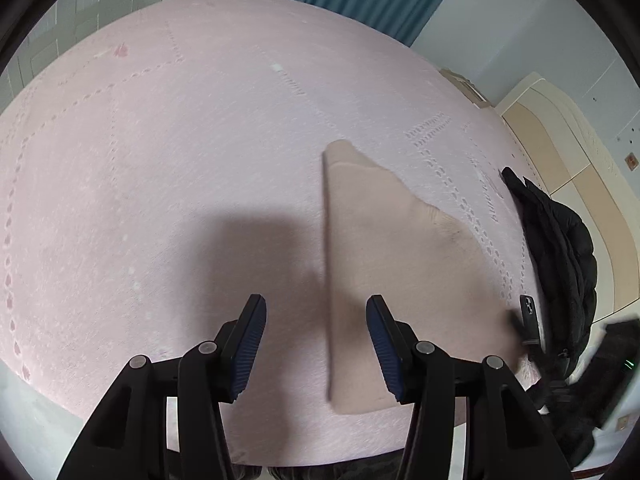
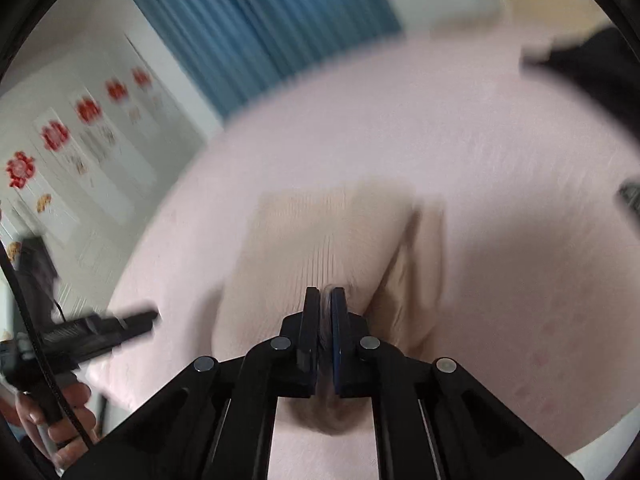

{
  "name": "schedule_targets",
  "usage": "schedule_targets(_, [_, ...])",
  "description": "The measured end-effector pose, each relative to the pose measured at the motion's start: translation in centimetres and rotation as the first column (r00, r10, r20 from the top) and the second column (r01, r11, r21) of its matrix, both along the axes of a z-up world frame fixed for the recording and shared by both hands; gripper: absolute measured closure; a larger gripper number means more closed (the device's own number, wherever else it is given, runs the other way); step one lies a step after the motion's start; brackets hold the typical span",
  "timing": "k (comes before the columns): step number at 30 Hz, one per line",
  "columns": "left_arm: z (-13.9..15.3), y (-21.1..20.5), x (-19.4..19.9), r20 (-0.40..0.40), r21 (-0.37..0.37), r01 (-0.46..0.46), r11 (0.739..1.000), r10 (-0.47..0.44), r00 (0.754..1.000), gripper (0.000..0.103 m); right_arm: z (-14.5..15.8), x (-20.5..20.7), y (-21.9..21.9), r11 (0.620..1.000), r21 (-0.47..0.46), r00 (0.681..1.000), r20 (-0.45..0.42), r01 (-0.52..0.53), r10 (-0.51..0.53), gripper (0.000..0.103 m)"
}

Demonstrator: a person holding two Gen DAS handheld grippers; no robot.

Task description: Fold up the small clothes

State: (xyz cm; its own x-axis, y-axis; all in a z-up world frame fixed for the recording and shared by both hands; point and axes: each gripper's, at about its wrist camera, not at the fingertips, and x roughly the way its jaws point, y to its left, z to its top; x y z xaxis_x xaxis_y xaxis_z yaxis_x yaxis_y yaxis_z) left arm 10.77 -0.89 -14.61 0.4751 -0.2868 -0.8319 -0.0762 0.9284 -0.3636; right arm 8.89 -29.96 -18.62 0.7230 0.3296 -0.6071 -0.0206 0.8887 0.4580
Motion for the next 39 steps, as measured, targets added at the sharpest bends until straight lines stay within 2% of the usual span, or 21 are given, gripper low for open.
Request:
schedule_targets(2, [-0.6,0.3,-0.3,0.001,-0.015,0.005,1.0,-0.005,1.0,0.053,0.4,-1.2,-1.3,1.0,0.025,1.0,0.029,0.006,-0.006,0.098])
schedule_targets(4, [-1.5,0.5,-0.2,-0.012,-0.032,0.015,0.999,-0.015,1.0,0.053,-2.0,-1.2,-1.9,0.998,-0.035,0.997,-0.061,0.05,-0.052,0.098])
schedule_targets(6, [-2.2,0.3,-0.1,-0.031,-0.05,0.026,0.998,-0.028,0.999,0.053,-5.8,-0.3,-2.1,0.997,-0.048,0.972,-0.223,0.06,-0.069,0.098])
schedule_targets(7, [-2.4,0.2,0.0,-0.038,-0.059,0.037,0.998,-0.039,0.999,0.053,-6.6,-0.5,-2.2,0.997,-0.029,0.966,-0.246,0.068,-0.073,0.098])
schedule_targets(9, [-2.5,0.0,-0.1,-0.031,-0.062,0.057,0.996,-0.059,0.998,0.053,-5.8,-1.0,-2.3,0.997,-0.019,0.97,-0.229,0.076,-0.079,0.096])
schedule_targets(11, [-2.5,0.1,-0.2,-0.019,-0.055,0.068,0.996,-0.069,0.997,0.053,-4.2,-1.2,-2.2,0.997,-0.004,0.976,-0.203,0.076,-0.075,0.09])
schedule_targets(12, [-2.7,0.3,-0.1,-0.024,-0.058,0.07,0.996,-0.072,0.997,0.053,-3.4,-1.1,-2.2,0.997,0.005,0.981,-0.18,0.078,-0.076,0.079])
schedule_targets(13, [-2.9,0.4,-0.1,-0.029,-0.064,0.07,0.995,-0.072,0.997,0.053,-3.0,-0.7,-2.2,0.997,0.002,0.983,-0.166,0.078,-0.077,0.063])
schedule_targets(15, [-3.2,0.5,0.1,-0.039,-0.08,0.065,0.995,-0.068,0.997,0.053,-3.1,0.6,-1.7,0.997,-0.014,0.983,-0.162,0.082,-0.083,0.054])
schedule_targets(18, [-3.4,0.5,0.3,-0.053,-0.107,0.053,0.993,-0.059,0.997,0.053,-4.7,3.0,-1.6,0.994,0.019,0.965,-0.244,0.103,-0.095,0.056])
schedule_targets(19, [-3.3,0.6,0.4,-0.048,-0.113,0.051,0.992,-0.056,0.997,0.053,-5.5,4.3,-1.6,0.994,0.027,0.958,-0.273,0.103,-0.092,0.069])
schedule_targets(21, [-3.2,0.6,0.5,-0.043,-0.111,0.046,0.993,-0.051,0.998,0.053,-5.7,5.1,-1.2,0.996,0.049,0.96,-0.274,0.078,-0.062,0.08])
schedule_targets(23, [-3.3,0.6,0.4,-0.044,-0.116,0.047,0.992,-0.052,0.998,0.053,-3.2,4.0,-0.8,1.0,0.021,0.99,-0.138,0.004,-0.001,0.083])
schedule_targets(25, [-3.5,0.6,0.3,-0.044,-0.119,0.054,0.991,-0.059,0.997,0.053,-1.6,2.3,-1.2,0.998,0.05,0.999,-0.036,-0.031,0.033,0.083])
schedule_targets(27, [-3.8,0.2,0.5,-0.049,-0.115,0.064,0.991,-0.07,0.996,0.053,-2.7,2.3,-2.0,0.999,0.044,0.997,-0.081,0.003,0.001,0.083])
schedule_targets(29, [-4.0,-0.4,0.8,-0.058,-0.12,0.073,0.99,-0.081,0.995,0.053,-6.4,3.7,-2.9,0.998,0.022,0.972,-0.229,0.053,-0.047,0.081])
schedule_targets(30, [-4.0,-0.7,0.9,-0.06,-0.121,0.08,0.989,-0.088,0.994,0.053,-7.3,3.9,-3.3,0.997,0.049,0.964,-0.262,0.064,-0.049,0.074])
schedule_targets(31, [-3.9,-0.9,0.9,-0.056,-0.114,0.091,0.989,-0.098,0.994,0.053,-7.7,3.7,-3.7,0.993,0.088,0.961,-0.272,0.08,-0.053,0.056])
schedule_targets(32, [-3.8,-0.9,0.8,-0.047,-0.105,0.1,0.989,-0.105,0.993,0.053,-7.7,3.8,-4.1,0.991,0.091,0.952,-0.298,0.103,-0.072,0.047])
schedule_targets(33, [-3.6,-1.0,0.7,-0.038,-0.095,0.108,0.99,-0.112,0.993,0.053,-7.7,4.0,-4.2,0.99,0.083,0.946,-0.316,0.11,-0.079,0.032])
schedule_targets(39, [-3.5,-0.6,1.2,-0.033,-0.088,0.117,0.989,-0.12,0.992,0.053,-9.4,7.1,-4.2,0.977,0.184,0.941,-0.335,0.108,-0.041,0.026])
